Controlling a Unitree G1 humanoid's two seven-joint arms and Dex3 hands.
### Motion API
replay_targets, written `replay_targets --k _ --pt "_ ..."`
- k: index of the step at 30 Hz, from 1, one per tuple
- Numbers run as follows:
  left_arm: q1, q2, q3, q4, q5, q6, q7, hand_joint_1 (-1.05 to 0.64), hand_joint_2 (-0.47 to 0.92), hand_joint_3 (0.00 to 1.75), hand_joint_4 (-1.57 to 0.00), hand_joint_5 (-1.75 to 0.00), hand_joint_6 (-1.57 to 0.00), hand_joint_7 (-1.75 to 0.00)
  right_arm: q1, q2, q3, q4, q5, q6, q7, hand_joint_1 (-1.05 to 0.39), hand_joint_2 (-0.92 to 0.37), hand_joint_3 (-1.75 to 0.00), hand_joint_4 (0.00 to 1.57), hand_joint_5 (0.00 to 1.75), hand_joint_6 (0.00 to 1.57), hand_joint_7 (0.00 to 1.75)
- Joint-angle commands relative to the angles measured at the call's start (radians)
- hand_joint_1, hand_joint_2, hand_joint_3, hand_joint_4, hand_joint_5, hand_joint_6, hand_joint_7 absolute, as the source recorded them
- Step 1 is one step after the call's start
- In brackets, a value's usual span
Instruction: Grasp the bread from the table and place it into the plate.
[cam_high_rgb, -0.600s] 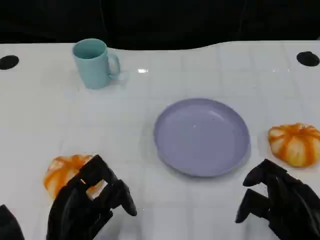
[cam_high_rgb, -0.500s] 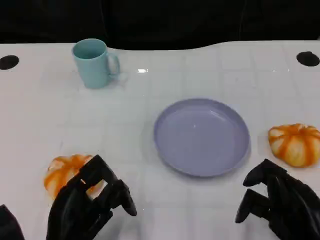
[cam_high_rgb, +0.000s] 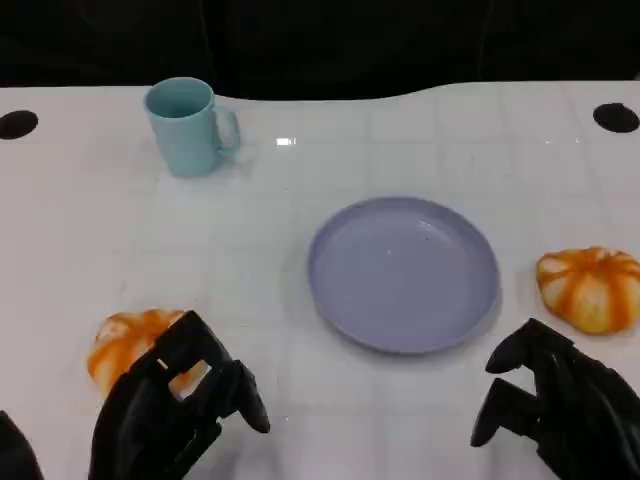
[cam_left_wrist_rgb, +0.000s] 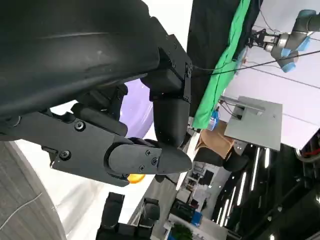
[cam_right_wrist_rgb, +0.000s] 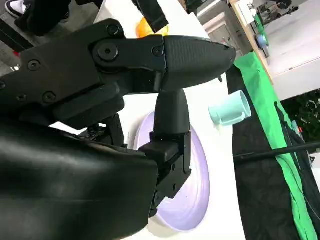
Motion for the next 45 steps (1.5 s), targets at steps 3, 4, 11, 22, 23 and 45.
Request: replay_targets --k 3,4,11,22,23,45 --pt "0.007 -0.002 0.007 -0.014 0.006 -0.013 0.014 -0.55 0.92 0.34 -0.74 -1.75 -0.50 -1.72 0.003 -0.006 -0.006 -0.010 0.005 0.003 -0.004 -0.52 -0.92 -0.45 0.63 1.75 0.42 1.69" --pt "0.008 -0.005 0.008 -0.017 0.009 -0.018 0.020 -0.55 0.92 0.34 -0.73 -1.75 -0.50 -1.69 0.003 -0.006 -0.006 -0.009 0.005 0.001 -0.003 -0.52 -0.92 -0.46 0.63 1.75 0.42 1.69" --pt "0.012 0.004 0.005 -0.051 0.077 -0.072 0.053 -0.59 0.92 0.22 -0.58 -1.64 -0.62 -1.07 0.009 -0.002 -0.004 -0.018 0.008 0.008 -0.008 -0.51 -0.92 -0.45 0.63 1.75 0.42 1.68" --pt "-0.003 0.095 0.007 -0.104 0.242 -0.181 0.082 -0.59 0.92 0.13 -0.44 -1.12 -0.60 -0.37 0.016 -0.002 0.008 -0.030 -0.004 0.009 -0.023 -0.52 -0.92 -0.46 0.62 1.75 0.41 1.68" --pt "-0.003 0.101 0.005 -0.106 0.252 -0.184 0.086 -0.60 0.92 0.14 -0.44 -1.10 -0.60 -0.34 0.016 -0.003 0.009 -0.031 -0.003 0.010 -0.025 -0.52 -0.92 -0.46 0.62 1.75 0.41 1.68" --pt "0.000 0.488 0.017 -0.383 0.794 -0.077 0.177 -0.53 0.92 0.01 -0.14 -0.25 -0.34 0.00 0.024 -0.001 0.025 -0.040 -0.015 -0.004 -0.026 -0.52 -0.92 -0.48 0.62 1.75 0.42 1.67"
